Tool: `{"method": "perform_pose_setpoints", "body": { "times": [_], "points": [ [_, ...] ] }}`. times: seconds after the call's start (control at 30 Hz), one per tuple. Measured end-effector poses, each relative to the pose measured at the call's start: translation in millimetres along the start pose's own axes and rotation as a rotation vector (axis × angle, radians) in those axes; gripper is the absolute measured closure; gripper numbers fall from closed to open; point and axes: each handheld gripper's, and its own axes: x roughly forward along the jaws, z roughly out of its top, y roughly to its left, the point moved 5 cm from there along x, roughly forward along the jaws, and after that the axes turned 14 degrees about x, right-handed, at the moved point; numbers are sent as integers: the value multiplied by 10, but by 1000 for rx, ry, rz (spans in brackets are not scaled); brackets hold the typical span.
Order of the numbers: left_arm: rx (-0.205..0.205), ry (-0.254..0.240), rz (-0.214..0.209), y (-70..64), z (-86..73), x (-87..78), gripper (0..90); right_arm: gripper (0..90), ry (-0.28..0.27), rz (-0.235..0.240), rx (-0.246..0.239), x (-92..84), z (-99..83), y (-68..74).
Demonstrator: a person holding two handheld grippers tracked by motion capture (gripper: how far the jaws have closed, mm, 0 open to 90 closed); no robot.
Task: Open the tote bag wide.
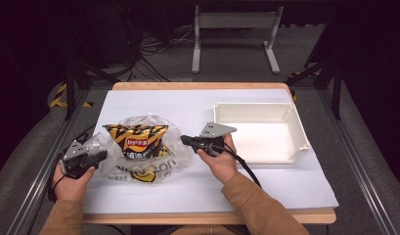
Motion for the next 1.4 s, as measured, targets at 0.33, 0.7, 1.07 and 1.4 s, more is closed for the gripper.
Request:
{"method": "perform_pose_setpoints", "body": {
  "times": [0.33, 0.7, 1.07, 1.4],
  "points": [
    [-7, -3, 0, 0, -6, -2, 871, 897, 81, -7, -15, 196, -265, 61],
    [-4, 2, -8, -2, -11, 15, 870, 891, 181, -42, -17, 369, -493, 50],
    [-37, -54, -18, -6, 31, -70, 617, 878, 246, -74, 3, 420, -514, 31],
    [-2, -112, 1, -63, 182, -293, 165, 872, 241, -75, 2, 418, -513, 32]
  ]
}}
